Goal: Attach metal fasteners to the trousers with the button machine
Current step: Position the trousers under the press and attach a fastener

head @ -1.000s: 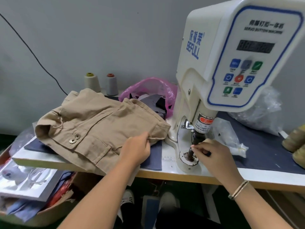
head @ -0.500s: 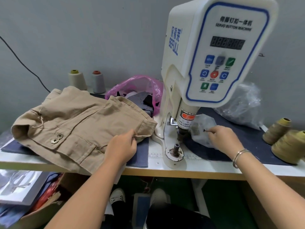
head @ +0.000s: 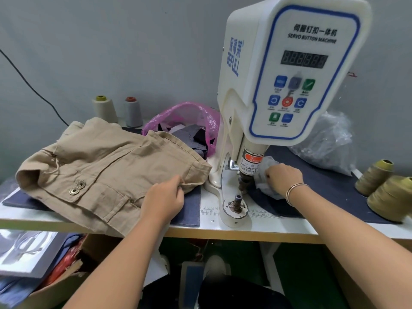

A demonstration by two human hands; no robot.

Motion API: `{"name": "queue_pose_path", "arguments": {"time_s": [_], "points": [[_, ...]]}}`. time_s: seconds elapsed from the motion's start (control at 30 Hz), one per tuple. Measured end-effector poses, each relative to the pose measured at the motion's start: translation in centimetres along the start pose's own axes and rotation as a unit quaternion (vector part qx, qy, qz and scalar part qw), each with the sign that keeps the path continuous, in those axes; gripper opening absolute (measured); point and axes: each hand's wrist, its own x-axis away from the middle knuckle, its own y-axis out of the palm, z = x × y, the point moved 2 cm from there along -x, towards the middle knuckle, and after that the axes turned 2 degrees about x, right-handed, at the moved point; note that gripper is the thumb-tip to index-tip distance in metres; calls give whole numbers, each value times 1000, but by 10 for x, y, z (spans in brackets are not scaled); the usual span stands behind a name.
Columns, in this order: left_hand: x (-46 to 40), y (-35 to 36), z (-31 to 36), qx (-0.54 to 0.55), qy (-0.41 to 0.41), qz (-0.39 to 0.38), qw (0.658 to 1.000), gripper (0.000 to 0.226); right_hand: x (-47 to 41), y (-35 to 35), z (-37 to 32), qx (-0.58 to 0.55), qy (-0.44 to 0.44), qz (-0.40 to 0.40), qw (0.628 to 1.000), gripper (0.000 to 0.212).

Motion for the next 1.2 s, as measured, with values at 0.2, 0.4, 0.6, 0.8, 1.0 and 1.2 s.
{"name": "queue_pose_path", "arguments": {"time_s": [0.2,0.4,0.6,0.8,1.0,1.2], "points": [[0,0,0,4,-1,0,1000,11,2,2,-1,3,-8,0,1000,36],[0,-1,0,4,-4,-4,1000,10,3,9,-2,17,-29,47,998,27],[0,-2,2,-2,-6,-6,1000,11,1,10,-1,-27,-3,-4,1000,40],[1,-4,3,8,-9,-9,1000,5,1,13,5,-20,-26,32,999,29],[2,-4,3,6,-8,-10,1000,4,-2,8,5,-68,-8,-3,998,36],[1,-4,3,2,-5,-10,1000,2,0,12,7,-58,-26,23,998,33]]}}
